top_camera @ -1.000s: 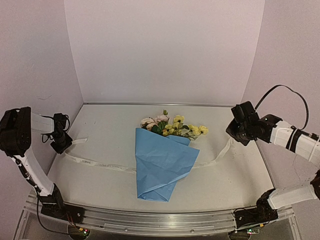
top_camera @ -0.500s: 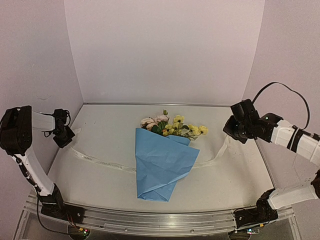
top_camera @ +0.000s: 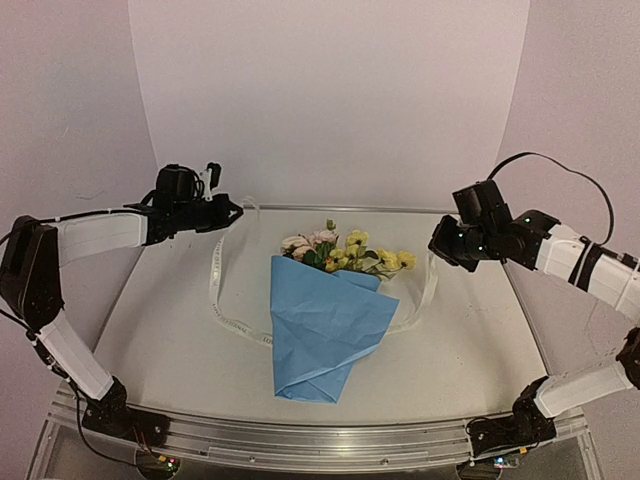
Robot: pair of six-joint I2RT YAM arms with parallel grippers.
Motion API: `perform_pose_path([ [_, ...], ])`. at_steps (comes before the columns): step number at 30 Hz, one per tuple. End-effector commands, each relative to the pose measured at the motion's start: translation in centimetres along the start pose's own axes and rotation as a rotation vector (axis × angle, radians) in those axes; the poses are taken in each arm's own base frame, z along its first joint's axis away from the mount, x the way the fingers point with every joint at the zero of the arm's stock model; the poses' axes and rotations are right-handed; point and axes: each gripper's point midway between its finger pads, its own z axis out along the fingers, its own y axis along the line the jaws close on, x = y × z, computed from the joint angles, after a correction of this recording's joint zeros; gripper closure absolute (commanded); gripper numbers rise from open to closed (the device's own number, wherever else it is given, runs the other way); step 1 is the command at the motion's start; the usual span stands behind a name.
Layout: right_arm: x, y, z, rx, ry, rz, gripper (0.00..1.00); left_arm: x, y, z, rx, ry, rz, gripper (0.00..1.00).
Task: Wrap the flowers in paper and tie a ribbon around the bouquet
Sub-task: Pick up the left side of the ribbon at the center of the board, then place the left side of the ribbon on the folded bouquet.
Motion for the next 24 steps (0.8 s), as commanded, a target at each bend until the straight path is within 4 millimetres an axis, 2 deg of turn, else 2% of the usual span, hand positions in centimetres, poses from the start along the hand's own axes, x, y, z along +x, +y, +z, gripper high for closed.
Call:
perform_pose_path([
  [1, -1.1, 3.5, -1.0, -0.116, 0.014, 0.008, 1.0, 0.9, -12.0, 0.4, 0.388, 0.024, 0.197, 1.0],
  [4, -1.2, 4.3, -0.8, -0.13, 0.025, 0.015, 1.0, 4.2, -17.8, 0.8, 0.552, 0.102, 0.266, 1.0],
  [6, -1.5, 4.7, -0.7, -0.137, 0.027, 0.028, 1.0, 5.9, -21.1, 0.7, 0.651, 0.15, 0.3, 1.0],
  [11, -2.0, 5.2, 0.1, -0.138, 0.041, 0.061, 1.0, 11.9, -26.6, 0.3, 0.841, 0.305, 0.401, 1.0],
  [15, -3.2, 4.9, 1.6, -0.129, 0.06, 0.106, 1.0, 15.7, -28.7, -0.6, 0.934, 0.387, 0.455, 1.0],
  [17, -3.3, 5.6, 2.2, -0.151, 0.092, 0.111, 1.0, 17.1, -29.3, -0.7, 0.952, 0.409, 0.474, 1.0],
  [20, -3.5, 6.8, 3.1, -0.181, 0.133, 0.121, 1.0, 19.9, -30.0, -0.1, 0.952, 0.475, 0.528, 1.0],
  [24, -3.7, 8.5, 3.4, -0.225, 0.168, 0.137, 1.0, 22.2, -31.0, 1.2, 0.941, 0.531, 0.574, 1.0],
])
